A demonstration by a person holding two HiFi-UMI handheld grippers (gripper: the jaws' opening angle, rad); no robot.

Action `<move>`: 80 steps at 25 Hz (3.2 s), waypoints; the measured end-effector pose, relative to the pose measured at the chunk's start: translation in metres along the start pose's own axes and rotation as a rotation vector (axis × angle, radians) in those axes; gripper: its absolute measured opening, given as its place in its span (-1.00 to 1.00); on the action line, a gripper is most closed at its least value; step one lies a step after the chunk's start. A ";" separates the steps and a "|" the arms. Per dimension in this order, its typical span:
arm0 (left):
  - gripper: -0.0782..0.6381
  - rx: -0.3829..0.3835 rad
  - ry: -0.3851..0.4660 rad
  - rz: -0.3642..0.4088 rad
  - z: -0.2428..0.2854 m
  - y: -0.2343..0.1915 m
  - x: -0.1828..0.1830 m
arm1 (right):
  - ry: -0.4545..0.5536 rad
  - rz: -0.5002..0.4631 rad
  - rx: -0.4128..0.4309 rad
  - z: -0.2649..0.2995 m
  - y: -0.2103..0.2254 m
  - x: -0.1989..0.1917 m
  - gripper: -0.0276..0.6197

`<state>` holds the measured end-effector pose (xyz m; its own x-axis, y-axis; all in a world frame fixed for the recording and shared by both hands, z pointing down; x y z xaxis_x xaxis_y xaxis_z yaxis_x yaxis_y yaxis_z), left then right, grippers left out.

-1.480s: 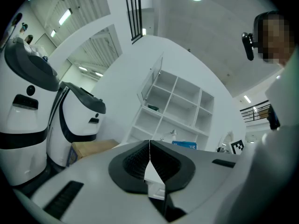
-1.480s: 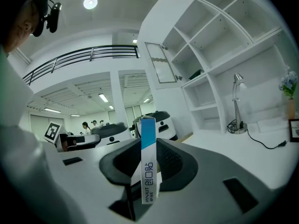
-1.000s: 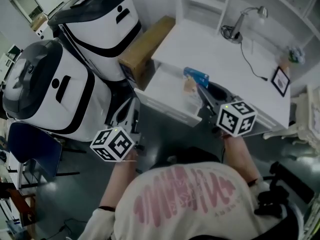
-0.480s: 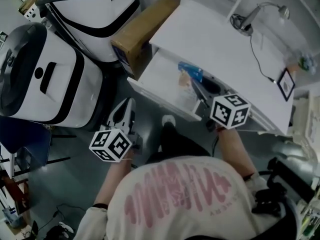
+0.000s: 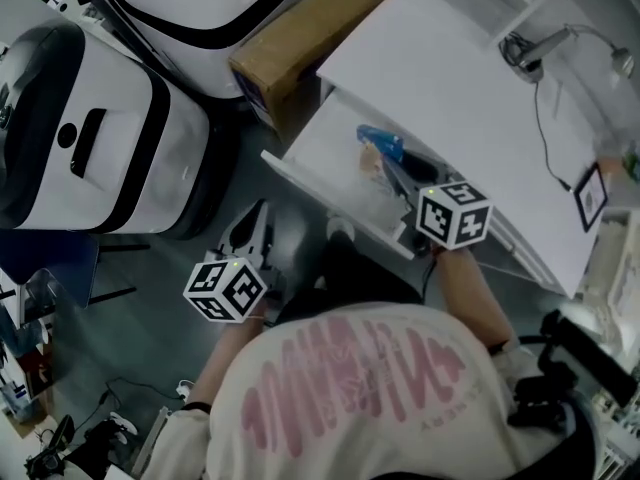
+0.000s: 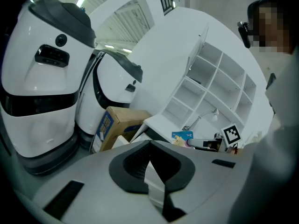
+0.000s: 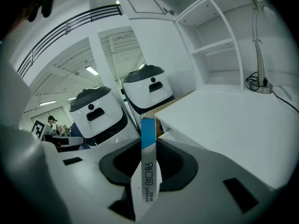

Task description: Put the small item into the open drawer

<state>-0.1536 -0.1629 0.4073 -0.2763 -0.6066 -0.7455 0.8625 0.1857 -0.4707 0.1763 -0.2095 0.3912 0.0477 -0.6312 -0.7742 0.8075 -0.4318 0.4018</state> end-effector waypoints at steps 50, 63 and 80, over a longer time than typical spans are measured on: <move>-0.70 0.192 -0.178 -0.107 0.020 -0.027 -0.065 | -0.370 0.303 0.064 0.123 0.090 -0.110 -0.58; -0.70 0.193 -0.172 -0.126 0.020 -0.031 -0.068 | -0.483 0.165 0.020 0.132 0.086 -0.120 -0.54; -0.70 0.193 -0.183 -0.140 0.019 -0.036 -0.074 | -0.505 0.220 -0.021 0.135 0.102 -0.133 -0.45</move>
<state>-0.1564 -0.1395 0.4889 -0.3320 -0.7484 -0.5742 0.8912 -0.0494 -0.4509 0.1733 -0.2566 0.6013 -0.0671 -0.9380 -0.3401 0.8222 -0.2451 0.5137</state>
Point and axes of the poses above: the fingertips, and each gripper's own axes: z forward along the fingers, y to its right, x out of its top, the point moved 10 cm from there along -z, backward along the fingers, and after that the axes turned 9 degrees about x, right-handed, at the moved point
